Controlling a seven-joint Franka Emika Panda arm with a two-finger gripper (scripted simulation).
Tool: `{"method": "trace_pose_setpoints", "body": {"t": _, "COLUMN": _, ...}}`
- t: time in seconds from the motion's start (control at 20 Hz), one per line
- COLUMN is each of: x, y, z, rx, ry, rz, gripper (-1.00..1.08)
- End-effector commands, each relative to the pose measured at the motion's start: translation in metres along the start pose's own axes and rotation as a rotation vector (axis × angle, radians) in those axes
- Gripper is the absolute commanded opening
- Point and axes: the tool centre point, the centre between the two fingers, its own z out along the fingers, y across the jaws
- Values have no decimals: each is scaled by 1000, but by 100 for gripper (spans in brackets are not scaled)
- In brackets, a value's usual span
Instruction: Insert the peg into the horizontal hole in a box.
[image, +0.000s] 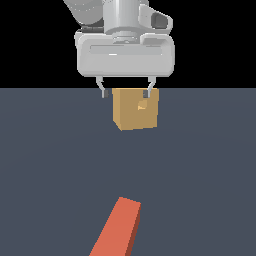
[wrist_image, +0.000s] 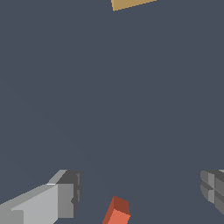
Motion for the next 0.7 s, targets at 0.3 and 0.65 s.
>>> {"method": "trace_pose_setpoints", "body": {"t": 0.3, "x": -22, "y": -1, "z": 9, "rx": 0, "ry": 1, "rz": 30, "gripper": 100}}
{"method": "trace_pose_setpoints", "body": {"t": 0.65, "x": -101, "y": -8, "z": 41, "rx": 0, "ry": 6, "rz": 137, "gripper": 100}}
